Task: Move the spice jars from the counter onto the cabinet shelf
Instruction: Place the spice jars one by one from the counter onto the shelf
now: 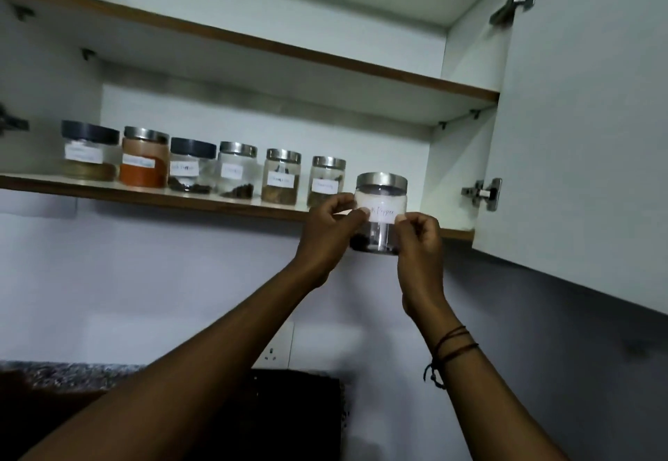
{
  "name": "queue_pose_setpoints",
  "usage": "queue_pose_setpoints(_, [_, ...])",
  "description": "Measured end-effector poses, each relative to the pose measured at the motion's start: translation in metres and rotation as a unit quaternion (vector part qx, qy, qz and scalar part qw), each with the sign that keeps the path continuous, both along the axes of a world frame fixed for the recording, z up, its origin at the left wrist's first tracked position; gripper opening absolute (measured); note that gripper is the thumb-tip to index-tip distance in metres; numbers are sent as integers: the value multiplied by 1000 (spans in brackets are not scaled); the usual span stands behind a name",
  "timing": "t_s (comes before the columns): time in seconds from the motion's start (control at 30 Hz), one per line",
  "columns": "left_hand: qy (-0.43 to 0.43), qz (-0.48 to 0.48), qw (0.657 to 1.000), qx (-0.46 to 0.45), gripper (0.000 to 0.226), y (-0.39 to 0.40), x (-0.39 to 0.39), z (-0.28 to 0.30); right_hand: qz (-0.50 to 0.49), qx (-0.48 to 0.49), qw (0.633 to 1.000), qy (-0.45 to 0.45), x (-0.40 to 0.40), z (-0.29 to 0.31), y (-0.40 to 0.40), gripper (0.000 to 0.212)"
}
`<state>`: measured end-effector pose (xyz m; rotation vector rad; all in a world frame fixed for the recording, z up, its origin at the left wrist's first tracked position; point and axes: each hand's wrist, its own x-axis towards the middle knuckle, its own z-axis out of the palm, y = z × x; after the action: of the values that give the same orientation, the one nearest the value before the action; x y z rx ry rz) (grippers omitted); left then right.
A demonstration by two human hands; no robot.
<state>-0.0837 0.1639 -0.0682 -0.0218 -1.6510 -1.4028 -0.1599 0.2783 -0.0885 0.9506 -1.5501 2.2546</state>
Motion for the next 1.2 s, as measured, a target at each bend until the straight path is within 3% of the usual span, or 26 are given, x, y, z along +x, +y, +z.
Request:
queue_pose_setpoints(0.17, [22,83,996,-37,31,-9,-22,36,-49,49,997,46,-19,39,-17,42])
queue_pose_setpoints(0.27, [5,115,992,-56,27,-20,-41,43,-93,115,986,80,-41,49,-30,33])
queue_pose_setpoints(0.47, [-77,158,982,-63,35,-45,-85,52,-137,223,962,74,-84,55,-64,40])
queue_pose_setpoints(0.7, [-208,173,942,-199,35,-63,-115,67,-203,319,920,101,-118,70,-85,31])
queue_pose_setpoints(0.87, [-247,191,916,-253,15,-68,-125,69,-269,355,892,70,-124,69,-96,24])
queue_pose_setpoints(0.97, [-240,203,914,-255,14,-70,-126,66,-266,363,890,70,-123,69,-97,21])
queue_pose_setpoints(1.1, [-147,240,927,-247,15,-62,-117,53,-233,355,899,110,-114,60,-86,22])
queue_pose_setpoints(1.2, [-83,217,934,-270,22,-52,-106,37,-202,282,923,164,-99,42,-72,30])
